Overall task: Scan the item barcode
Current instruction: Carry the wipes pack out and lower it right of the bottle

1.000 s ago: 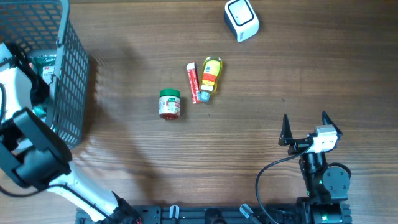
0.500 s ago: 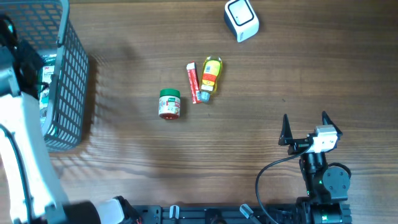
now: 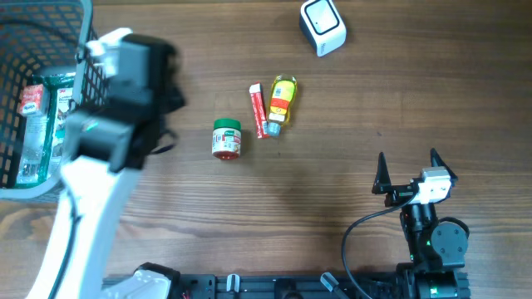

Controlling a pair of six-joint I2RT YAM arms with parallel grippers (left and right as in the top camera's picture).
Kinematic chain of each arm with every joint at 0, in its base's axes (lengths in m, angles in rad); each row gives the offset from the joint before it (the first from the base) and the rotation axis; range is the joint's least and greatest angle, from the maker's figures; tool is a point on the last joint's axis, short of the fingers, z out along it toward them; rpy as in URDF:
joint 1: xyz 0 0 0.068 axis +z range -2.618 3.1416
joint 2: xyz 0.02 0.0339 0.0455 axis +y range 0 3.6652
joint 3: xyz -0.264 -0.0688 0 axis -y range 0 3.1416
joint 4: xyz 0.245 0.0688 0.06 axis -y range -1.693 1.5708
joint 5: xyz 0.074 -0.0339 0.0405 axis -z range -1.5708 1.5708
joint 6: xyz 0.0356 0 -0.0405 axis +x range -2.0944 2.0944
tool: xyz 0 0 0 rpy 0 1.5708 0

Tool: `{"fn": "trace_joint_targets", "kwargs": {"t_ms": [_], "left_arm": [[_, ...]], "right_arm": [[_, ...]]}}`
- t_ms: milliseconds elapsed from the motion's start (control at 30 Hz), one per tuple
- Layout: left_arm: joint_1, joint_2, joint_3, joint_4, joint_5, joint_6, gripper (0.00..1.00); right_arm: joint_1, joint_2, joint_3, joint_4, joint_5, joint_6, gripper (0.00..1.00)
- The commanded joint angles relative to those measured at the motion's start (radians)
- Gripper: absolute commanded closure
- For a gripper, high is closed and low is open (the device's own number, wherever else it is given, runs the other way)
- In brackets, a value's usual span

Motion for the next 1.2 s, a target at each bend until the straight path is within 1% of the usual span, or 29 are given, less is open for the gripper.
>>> {"fn": "trace_joint_targets", "kwargs": {"t_ms": [0,100,200,300,400,533,633,833,867,900,933,967,1000,1033,1167], "left_arm": [[-0.144,0.147,0.001,0.034,0.107,-0.191,0.96],[-0.248,0.254,0.001,0.104,0.140,-0.206,0.96],[-0.319,0.344,0.001,0.128,0.148,-0.261,0.96],[-0.369,0.428,0.001,0.143,0.204,-0.262,0.96],[-0.418,0.498,0.001,0.155,0.218,-0.262,0.96],[-0.466,0.531,0.001,0.179,0.219,-0.262,0.96],[-0.487,0.541,0.001,0.195,0.254,-0.262,0.96],[-0.507,0.584,0.001,0.205,0.272,-0.262,0.96],[-0.507,0.592,0.001,0.205,0.279,-0.262,0.91],[-0.507,0.597,0.001,0.206,0.283,-0.262,0.71],[-0.507,0.598,0.001,0.206,0.288,-0.262,0.59],[-0.507,0.599,0.001,0.206,0.289,-0.262,0.49],[-0.507,0.599,0.001,0.206,0.289,-0.262,0.33],[-0.507,0.599,0.001,0.206,0.289,-0.262,0.23],[-0.507,0.599,0.001,0.205,0.290,-0.261,0.20]], "right_arm": [[-0.003,-0.003,-0.001,0.006,0.019,-0.018,0.00],[-0.003,-0.003,-0.001,0.006,0.019,-0.018,0.00],[-0.003,-0.003,-0.001,0.006,0.019,-0.018,0.00],[-0.003,-0.003,-0.001,0.006,0.019,-0.018,0.00],[-0.003,-0.003,-0.001,0.006,0.019,-0.018,0.00],[-0.003,-0.003,-0.001,0.006,0.019,-0.018,0.00],[-0.003,-0.003,-0.001,0.006,0.019,-0.018,0.00],[-0.003,-0.003,-0.001,0.006,0.019,-0.017,0.00],[-0.003,-0.003,-0.001,0.006,0.019,-0.017,0.00],[-0.003,-0.003,-0.001,0.006,0.019,-0.018,0.00],[-0.003,-0.003,-0.001,0.006,0.019,-0.017,0.00],[-0.003,-0.003,-0.001,0.006,0.019,-0.018,0.00],[-0.003,-0.003,-0.001,0.006,0.019,-0.017,0.00],[-0.003,-0.003,-0.001,0.006,0.019,-0.018,0.00],[-0.003,-0.003,-0.001,0.006,0.019,-0.018,0.00]]}}
